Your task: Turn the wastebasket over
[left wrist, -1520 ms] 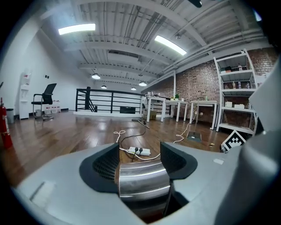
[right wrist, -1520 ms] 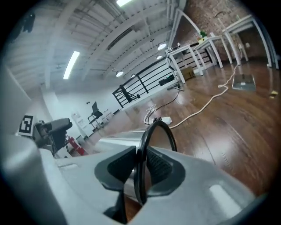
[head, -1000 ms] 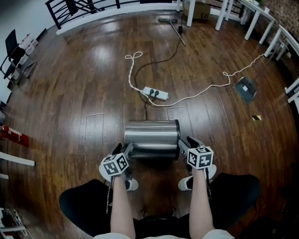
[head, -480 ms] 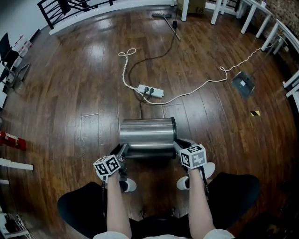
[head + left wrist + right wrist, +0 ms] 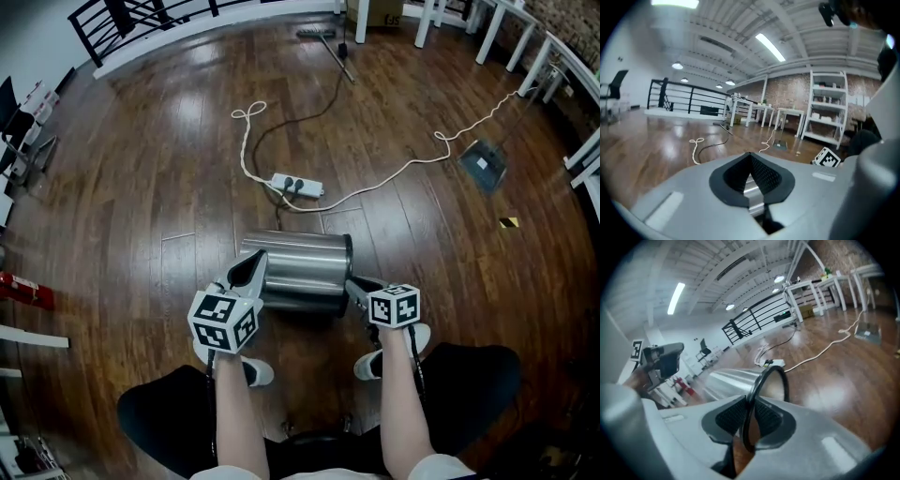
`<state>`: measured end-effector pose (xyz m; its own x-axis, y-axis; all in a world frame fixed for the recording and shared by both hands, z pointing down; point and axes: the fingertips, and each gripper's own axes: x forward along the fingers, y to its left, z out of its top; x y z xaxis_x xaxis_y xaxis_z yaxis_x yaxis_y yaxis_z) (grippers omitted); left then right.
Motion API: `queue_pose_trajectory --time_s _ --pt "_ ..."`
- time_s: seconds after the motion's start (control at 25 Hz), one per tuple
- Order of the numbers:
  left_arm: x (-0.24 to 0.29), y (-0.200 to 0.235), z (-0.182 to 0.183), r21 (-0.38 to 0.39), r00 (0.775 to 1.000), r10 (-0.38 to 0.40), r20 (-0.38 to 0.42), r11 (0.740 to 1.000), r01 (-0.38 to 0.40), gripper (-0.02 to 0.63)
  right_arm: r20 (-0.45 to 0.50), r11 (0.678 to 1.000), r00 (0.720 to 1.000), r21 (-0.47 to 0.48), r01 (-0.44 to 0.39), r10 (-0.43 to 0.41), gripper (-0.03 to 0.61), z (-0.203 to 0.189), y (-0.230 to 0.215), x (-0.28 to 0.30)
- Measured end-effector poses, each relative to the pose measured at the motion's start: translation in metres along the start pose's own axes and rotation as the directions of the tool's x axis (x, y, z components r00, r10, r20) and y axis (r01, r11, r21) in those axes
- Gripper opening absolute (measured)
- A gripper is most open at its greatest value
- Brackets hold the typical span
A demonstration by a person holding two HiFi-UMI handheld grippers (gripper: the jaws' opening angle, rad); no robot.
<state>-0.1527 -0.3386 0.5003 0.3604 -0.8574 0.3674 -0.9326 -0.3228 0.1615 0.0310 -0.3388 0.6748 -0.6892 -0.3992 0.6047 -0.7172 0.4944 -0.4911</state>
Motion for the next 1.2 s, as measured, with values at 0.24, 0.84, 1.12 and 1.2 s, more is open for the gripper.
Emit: queue_pose_trajectory --time_s 0.24,0.84,1.12,1.2 --pt "-0.018 0.066 -0.076 -0.017 0.955 0.217 -0.203 0.974 -0.225 0.015 -0.035 0.998 0.999 -0.054 0.012 -0.013 0.075 -0.014 0.022 0.013" --pt "0.002 0.002 -0.111 -0.314 0.975 -0.193 -0.110 0.938 0.150 0.107 0.015 0.957 0.960 -0.071 0.280 -0.279 0.063 -0.025 -0.047 -0.040" --pt "0.073 -0.169 -0.055 0.083 0.922 -0.330 -0.202 0.932 0.352 0.101 -0.108 0.869 0.881 0.146 0.472 -0.461 0.005 -0.097 -0.142 -0.073" --pt "0.075 -0.207 -0.066 0.132 0.878 -0.420 -0.228 0.880 0.455 0.103 -0.153 0.823 0.828 0.109 0.557 -0.540 -0.019 -0.118 -0.153 -0.076"
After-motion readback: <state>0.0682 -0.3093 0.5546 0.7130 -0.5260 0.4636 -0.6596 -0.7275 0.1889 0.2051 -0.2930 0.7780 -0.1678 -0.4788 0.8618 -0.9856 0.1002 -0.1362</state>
